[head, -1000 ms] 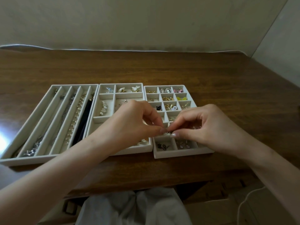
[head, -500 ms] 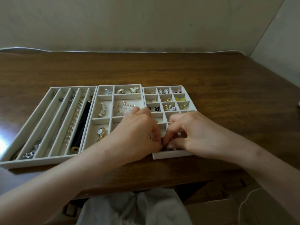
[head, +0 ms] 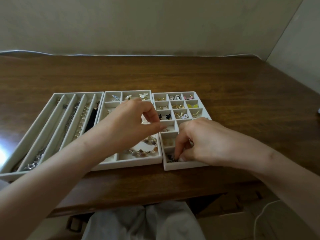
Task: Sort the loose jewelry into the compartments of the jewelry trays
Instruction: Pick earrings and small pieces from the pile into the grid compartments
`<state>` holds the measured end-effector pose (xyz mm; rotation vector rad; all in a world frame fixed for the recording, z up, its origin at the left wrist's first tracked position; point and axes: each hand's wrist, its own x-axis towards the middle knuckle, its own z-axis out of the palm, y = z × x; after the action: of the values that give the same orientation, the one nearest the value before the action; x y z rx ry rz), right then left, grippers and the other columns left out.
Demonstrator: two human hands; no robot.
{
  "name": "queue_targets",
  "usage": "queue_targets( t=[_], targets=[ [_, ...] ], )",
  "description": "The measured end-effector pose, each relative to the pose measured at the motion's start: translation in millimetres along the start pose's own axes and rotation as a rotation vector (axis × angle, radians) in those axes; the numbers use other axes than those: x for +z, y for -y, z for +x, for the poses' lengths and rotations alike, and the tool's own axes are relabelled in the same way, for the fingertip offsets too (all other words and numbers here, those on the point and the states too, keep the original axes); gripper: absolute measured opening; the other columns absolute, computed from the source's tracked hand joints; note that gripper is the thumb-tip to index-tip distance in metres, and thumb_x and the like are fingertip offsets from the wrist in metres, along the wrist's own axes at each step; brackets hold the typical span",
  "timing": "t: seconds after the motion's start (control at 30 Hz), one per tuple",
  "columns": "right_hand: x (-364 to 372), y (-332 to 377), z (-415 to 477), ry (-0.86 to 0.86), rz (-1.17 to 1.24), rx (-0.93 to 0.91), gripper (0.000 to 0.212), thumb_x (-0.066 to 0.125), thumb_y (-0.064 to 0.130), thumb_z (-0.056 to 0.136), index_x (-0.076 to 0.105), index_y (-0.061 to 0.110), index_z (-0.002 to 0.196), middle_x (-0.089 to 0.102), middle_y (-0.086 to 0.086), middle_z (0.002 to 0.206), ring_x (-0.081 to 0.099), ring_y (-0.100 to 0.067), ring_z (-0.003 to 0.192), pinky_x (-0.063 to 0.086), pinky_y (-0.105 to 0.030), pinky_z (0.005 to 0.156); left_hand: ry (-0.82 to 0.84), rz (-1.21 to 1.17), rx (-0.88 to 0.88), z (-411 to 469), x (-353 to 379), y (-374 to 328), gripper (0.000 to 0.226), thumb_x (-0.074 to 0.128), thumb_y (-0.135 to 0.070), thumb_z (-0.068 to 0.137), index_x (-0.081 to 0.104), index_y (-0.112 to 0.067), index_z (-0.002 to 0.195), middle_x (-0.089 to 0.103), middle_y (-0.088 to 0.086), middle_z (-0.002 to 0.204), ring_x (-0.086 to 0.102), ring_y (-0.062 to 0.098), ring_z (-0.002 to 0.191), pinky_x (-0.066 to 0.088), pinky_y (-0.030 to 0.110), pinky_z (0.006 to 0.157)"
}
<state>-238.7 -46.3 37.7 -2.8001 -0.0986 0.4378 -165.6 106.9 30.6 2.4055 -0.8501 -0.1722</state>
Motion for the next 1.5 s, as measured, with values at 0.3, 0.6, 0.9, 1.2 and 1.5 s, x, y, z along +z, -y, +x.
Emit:
queue_targets(
  t=[0.3, 0.6, 0.9, 1.2, 1.5],
  targets=[
    [2, 6, 3, -0.026, -0.101, -0.015, 0.009, 0.066, 0.020, 0.085, 0.067, 0.029, 0.083, 0.050, 0.016, 0.076, 0.043, 0.004, 0.065, 0.030, -0.010, 0.051, 0.001, -0.040, 0.004, -3, 4, 8, 0.012, 0.059, -0.044, 0.079, 0.054, -0.033, 0.074, 0.047, -0.019, 0.082, 0.046, 0.001, 0.074, 0.035, 0.013, 0.057],
    [6, 4, 0, -0.092, -0.144, 0.010, 0.003, 0.065, 0.030, 0.085, 0.064, 0.032, 0.087, 0.041, 0.017, 0.074, 0.038, 0.004, 0.065, 0.026, -0.013, 0.052, -0.009, -0.078, 0.015, -5, 3, 13, 0.012, 0.058, -0.045, 0.077, 0.055, -0.034, 0.073, 0.049, -0.019, 0.082, 0.046, -0.002, 0.074, 0.032, 0.014, 0.058],
    [6, 5, -3, -0.100, -0.107, 0.011, 0.004, 0.064, 0.030, 0.087, 0.067, 0.030, 0.091, 0.043, 0.017, 0.074, 0.042, 0.003, 0.066, 0.030, -0.012, 0.053, 0.065, -0.077, 0.076, -8, 4, 12, 0.009, 0.068, -0.039, 0.073, 0.060, -0.037, 0.069, 0.049, -0.019, 0.084, 0.045, -0.003, 0.079, 0.032, 0.015, 0.063],
    [-10, -2, -4, -0.127, 0.251, 0.006, 0.007, 0.074, 0.024, 0.077, 0.068, 0.028, 0.074, 0.063, 0.012, 0.072, 0.056, 0.010, 0.067, 0.041, -0.012, 0.054, 0.177, -0.033, 0.135, -13, 21, 4, 0.017, 0.072, -0.044, 0.069, 0.060, -0.041, 0.081, 0.046, -0.016, 0.095, 0.041, 0.000, 0.090, 0.036, 0.016, 0.074],
    [-13, -13, -2, -0.090, 0.478, -0.003, 0.004, 0.077, 0.021, 0.071, 0.073, 0.023, 0.071, 0.069, 0.012, 0.069, 0.061, 0.003, 0.064, 0.044, -0.014, 0.057, 0.093, -0.088, 0.169, -8, 30, 3, 0.017, 0.071, -0.037, 0.073, 0.055, -0.044, 0.070, 0.044, -0.015, 0.090, 0.039, 0.003, 0.089, 0.030, 0.016, 0.070]
  ],
)
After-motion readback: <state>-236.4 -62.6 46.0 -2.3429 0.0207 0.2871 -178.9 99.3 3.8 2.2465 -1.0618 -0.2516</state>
